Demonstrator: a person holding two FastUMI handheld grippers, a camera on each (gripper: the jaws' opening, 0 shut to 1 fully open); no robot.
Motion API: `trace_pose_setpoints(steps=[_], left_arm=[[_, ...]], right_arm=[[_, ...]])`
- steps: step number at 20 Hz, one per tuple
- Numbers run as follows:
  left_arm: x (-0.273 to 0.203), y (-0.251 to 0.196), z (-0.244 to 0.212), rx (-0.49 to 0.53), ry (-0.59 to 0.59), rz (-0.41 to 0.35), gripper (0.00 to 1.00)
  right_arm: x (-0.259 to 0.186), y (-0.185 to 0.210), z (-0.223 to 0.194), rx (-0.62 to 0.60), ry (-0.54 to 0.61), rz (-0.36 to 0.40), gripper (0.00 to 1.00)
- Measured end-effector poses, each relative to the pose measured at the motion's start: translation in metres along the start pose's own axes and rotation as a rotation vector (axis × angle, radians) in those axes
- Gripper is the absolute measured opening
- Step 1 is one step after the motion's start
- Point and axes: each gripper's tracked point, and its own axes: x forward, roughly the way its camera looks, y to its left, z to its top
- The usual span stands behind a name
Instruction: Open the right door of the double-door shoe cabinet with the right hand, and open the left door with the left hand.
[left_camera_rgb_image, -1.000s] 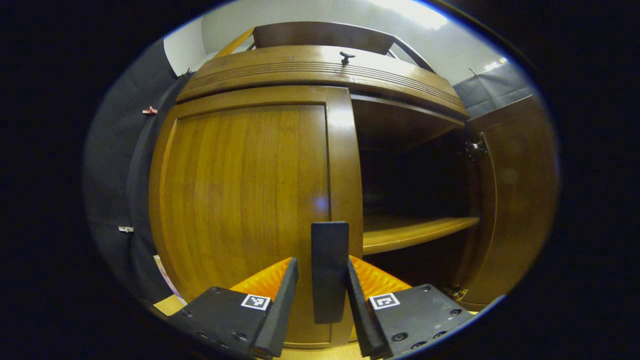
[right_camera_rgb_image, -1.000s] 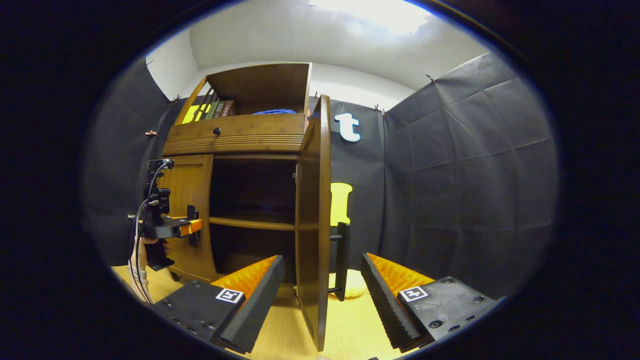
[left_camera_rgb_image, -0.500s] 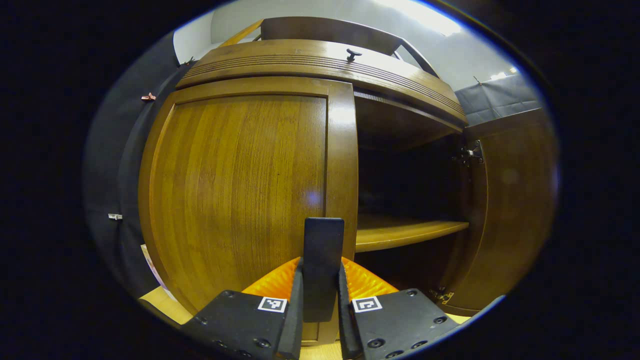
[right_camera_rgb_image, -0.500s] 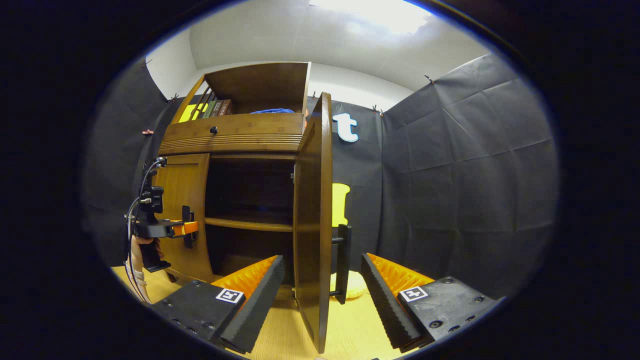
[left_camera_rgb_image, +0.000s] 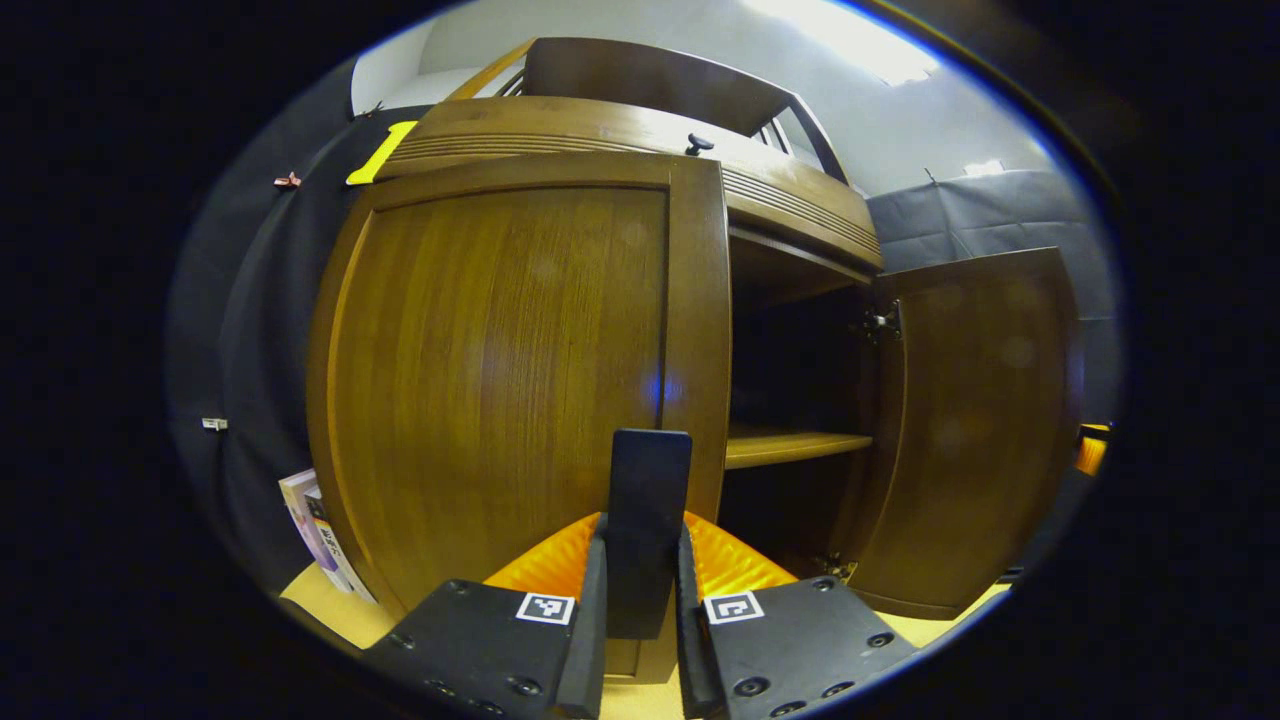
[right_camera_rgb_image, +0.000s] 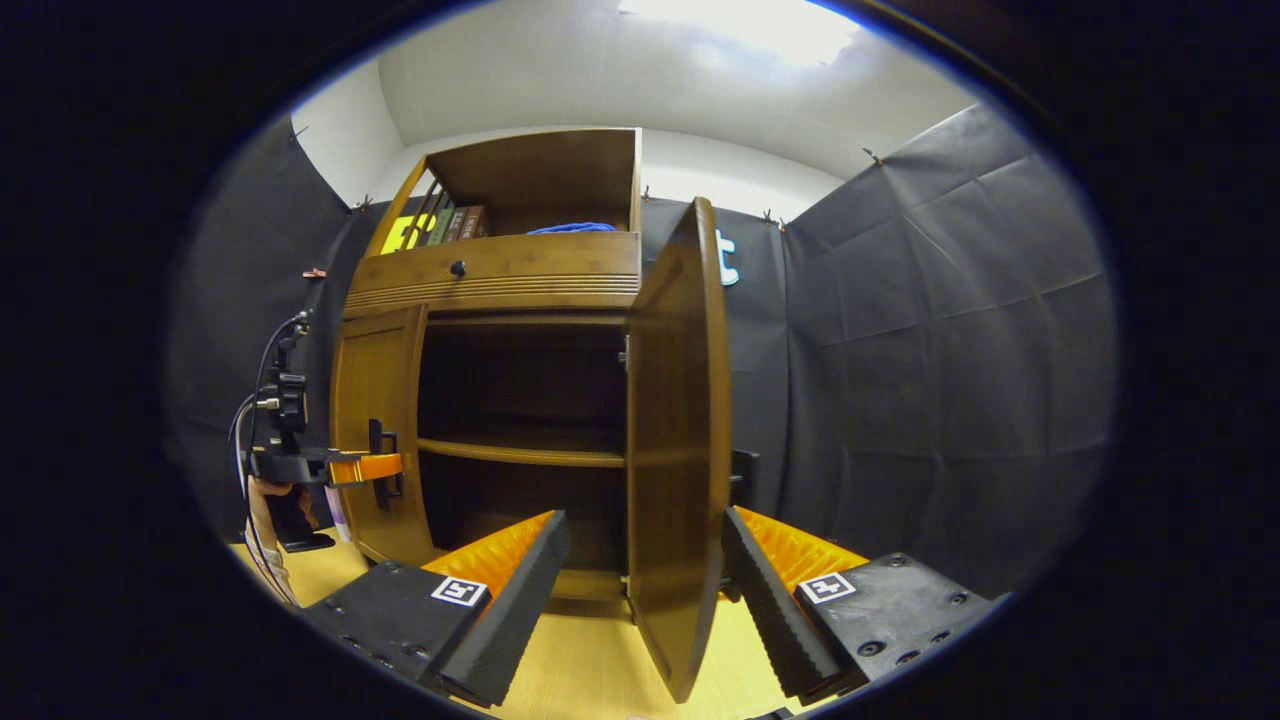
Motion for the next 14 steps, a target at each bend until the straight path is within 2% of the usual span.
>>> trace_pose_setpoints(steps=[6,14], left_arm=[[-0.045,0.007,0.001,-0.033,0.004,-0.038,0.33],[-0.092,0.026,0.002,0.008,0.018,-0.004,0.33]], right_arm=[[-0.001,0.039,0.005,-0.032,-0.016,0.068,0.97],[0.009,0.092,-0.004,-0.051,-0.012,0.178,0.95]])
